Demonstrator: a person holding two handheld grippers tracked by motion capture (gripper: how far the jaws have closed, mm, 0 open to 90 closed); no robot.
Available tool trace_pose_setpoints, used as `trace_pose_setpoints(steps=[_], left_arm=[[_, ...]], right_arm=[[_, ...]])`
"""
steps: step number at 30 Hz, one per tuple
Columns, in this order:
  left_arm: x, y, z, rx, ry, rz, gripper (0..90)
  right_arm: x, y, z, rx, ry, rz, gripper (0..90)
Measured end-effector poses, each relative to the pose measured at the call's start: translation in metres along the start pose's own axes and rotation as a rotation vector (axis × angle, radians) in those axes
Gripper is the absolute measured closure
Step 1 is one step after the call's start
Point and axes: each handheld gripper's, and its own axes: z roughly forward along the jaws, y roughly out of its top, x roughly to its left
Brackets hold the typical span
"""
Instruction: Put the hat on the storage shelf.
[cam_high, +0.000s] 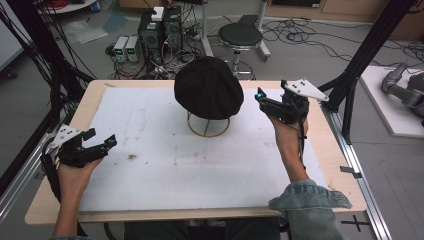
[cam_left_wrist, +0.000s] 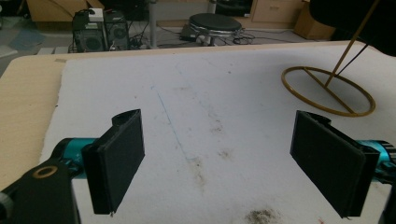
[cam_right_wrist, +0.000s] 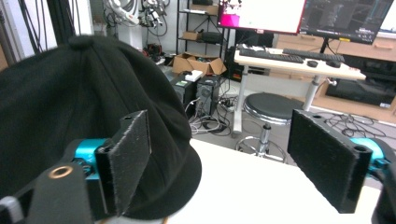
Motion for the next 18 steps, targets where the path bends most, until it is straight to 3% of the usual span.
trace_pose_setpoints(steps=[6, 18], left_arm=[[-0.001, 0.001, 0.002, 0.002, -0.007, 0.007, 17.8], [-0.001, -0.001, -0.002, 0.003, -0.002, 0.005, 17.8]], right_arm=[[-0.006, -0.016, -0.015, 0.015, -0.019, 0.013, 12.6], [-0.014, -0.053, -0.041, 0.049, -0.011, 0.049, 12.6]])
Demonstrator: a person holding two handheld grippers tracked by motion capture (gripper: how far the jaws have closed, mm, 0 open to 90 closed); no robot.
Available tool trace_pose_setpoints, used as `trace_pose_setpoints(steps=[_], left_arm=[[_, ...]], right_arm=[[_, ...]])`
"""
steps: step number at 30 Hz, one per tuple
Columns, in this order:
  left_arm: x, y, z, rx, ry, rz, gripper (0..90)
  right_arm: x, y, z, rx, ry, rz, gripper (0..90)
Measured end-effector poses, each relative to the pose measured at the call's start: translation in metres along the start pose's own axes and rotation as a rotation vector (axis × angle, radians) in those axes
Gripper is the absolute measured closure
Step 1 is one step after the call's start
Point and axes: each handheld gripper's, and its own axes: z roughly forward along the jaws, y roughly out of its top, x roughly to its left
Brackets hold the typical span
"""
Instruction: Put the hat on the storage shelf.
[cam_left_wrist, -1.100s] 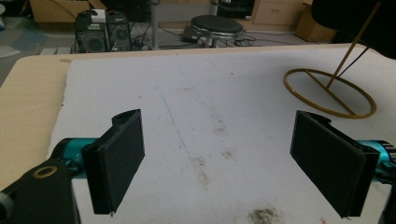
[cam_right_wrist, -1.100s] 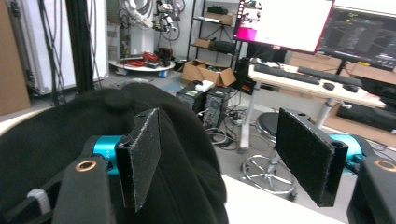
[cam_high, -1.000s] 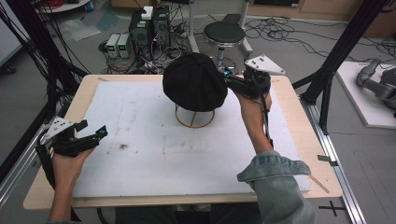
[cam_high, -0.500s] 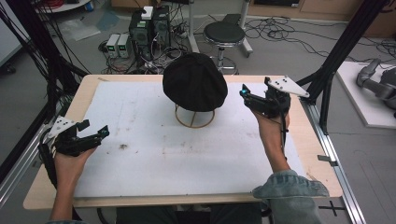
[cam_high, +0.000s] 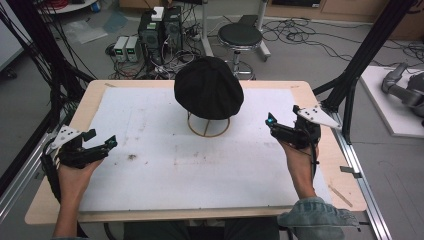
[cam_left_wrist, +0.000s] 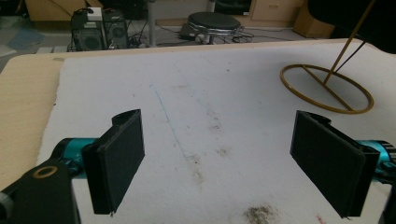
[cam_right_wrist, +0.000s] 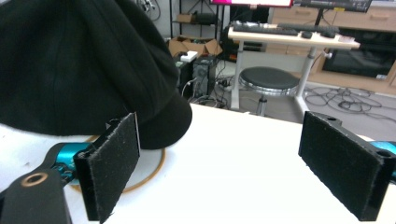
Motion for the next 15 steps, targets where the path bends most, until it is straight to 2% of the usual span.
trace_pose_setpoints(steps=[6, 10, 15], left_arm=[[0.002, 0.0, -0.002, -0.006, 0.005, -0.003, 17.8], [0.001, 0.0, 0.0, -0.003, 0.001, 0.0, 17.8], [0.0, 0.001, 0.002, 0.001, -0.003, 0.003, 17.8]], right_arm=[[0.0, -0.022, -0.01, 0.01, 0.005, 0.01, 12.5], [-0.002, -0.038, -0.013, 0.03, 0.005, 0.04, 12.5], [-0.006, -0.054, -0.015, 0.041, 0.007, 0.044, 12.5]])
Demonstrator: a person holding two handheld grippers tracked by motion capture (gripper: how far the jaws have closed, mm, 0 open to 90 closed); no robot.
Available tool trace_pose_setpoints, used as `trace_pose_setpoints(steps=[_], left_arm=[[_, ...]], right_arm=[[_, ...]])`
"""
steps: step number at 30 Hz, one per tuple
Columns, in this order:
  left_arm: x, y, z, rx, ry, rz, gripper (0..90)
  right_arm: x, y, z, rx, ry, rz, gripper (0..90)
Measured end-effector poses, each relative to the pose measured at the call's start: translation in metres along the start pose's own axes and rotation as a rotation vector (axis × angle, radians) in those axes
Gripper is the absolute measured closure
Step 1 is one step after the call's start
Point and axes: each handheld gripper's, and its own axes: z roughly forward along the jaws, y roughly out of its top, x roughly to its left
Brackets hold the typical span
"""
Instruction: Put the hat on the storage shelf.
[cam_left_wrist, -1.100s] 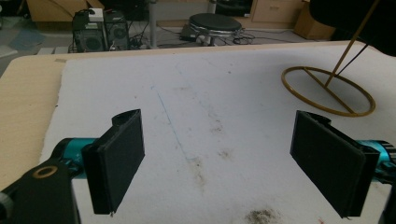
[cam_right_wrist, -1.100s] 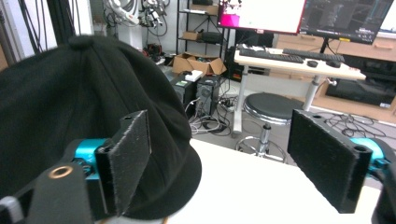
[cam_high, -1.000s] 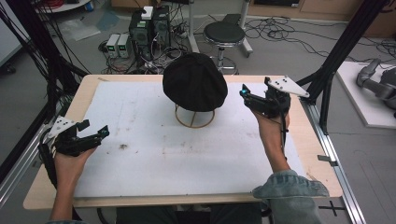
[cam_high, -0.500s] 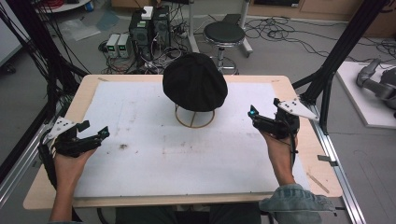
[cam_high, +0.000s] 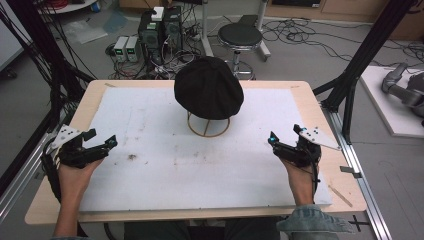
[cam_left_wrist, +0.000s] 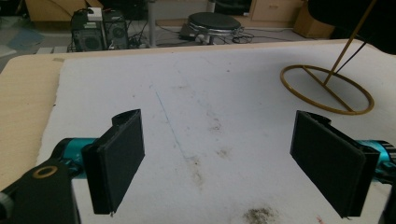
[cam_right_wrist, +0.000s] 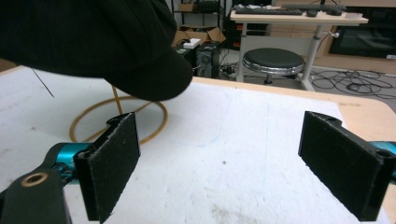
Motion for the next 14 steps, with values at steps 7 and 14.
trace_pose_setpoints(steps=[7, 14], left_arm=[[0.0002, -0.0005, 0.0011, 0.002, 0.0, 0.0, 17.8], [-0.0009, -0.0007, 0.0015, 0.004, -0.001, 0.002, 17.8]], right_arm=[[-0.0037, -0.009, -0.0015, -0.004, -0.006, 0.016, 12.5], [-0.0034, -0.0111, -0.0027, -0.014, -0.001, 0.023, 12.5]])
